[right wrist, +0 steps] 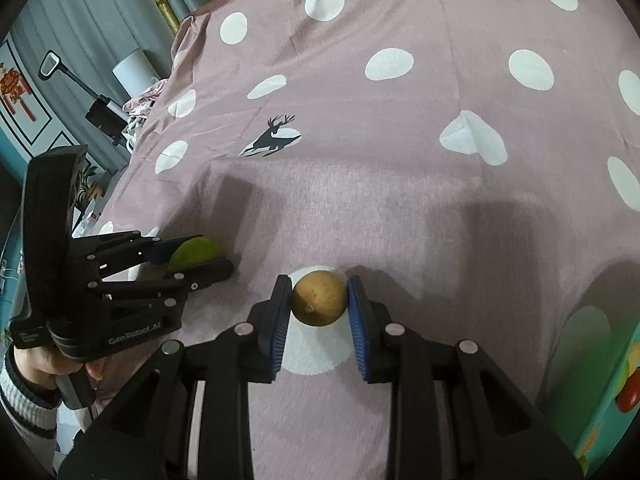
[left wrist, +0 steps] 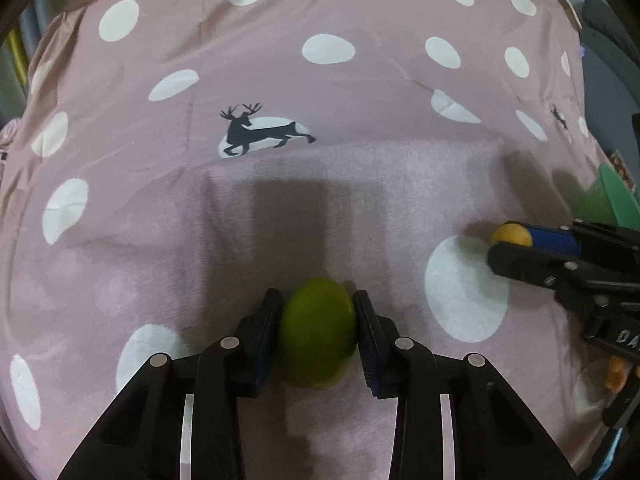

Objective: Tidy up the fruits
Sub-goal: 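Grasp the green jujube with the left tool while the right tool holds the tan fruit, then carry the green jujube and tan fruit over the green bowl with both tools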

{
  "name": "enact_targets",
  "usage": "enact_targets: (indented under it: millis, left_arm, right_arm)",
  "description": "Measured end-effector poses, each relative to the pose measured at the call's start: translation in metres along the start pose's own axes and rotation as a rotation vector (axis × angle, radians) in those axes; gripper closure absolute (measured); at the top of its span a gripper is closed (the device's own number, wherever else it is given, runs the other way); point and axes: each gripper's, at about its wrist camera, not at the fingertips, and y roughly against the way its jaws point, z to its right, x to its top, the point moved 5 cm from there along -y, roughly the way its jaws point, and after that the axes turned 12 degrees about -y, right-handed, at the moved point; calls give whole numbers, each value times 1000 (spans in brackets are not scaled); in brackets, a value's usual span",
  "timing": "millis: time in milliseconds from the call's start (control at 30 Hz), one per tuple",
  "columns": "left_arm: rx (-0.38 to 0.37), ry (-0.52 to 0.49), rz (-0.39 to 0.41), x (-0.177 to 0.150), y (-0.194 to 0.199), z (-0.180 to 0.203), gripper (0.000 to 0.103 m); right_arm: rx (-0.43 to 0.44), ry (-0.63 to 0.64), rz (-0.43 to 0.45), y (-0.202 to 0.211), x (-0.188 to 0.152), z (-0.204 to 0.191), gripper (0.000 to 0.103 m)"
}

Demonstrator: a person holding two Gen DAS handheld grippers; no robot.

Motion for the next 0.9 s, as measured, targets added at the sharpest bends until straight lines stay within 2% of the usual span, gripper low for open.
enact_targets:
  millis: [267, 467, 667, 733, 900]
  left_arm:
    - [-55, 18, 49, -11, 28, 16, 67]
    - [-66, 10, 103, -18, 62, 35, 67]
    - [-72, -8, 159, -24, 93, 56, 67]
    - [-62, -24, 153, -27, 94, 62, 67]
    - [-77, 17, 125, -37, 82, 58, 67]
  right_arm:
    - [39, -7, 25, 25, -9, -3, 75]
    - [103, -9, 54, 55, -31, -10, 75]
    - [112, 5, 80, 86, -56, -13, 75]
    - [113, 8, 80, 91, -61, -12, 75]
    - [117, -24, 84, 101, -74, -2, 75]
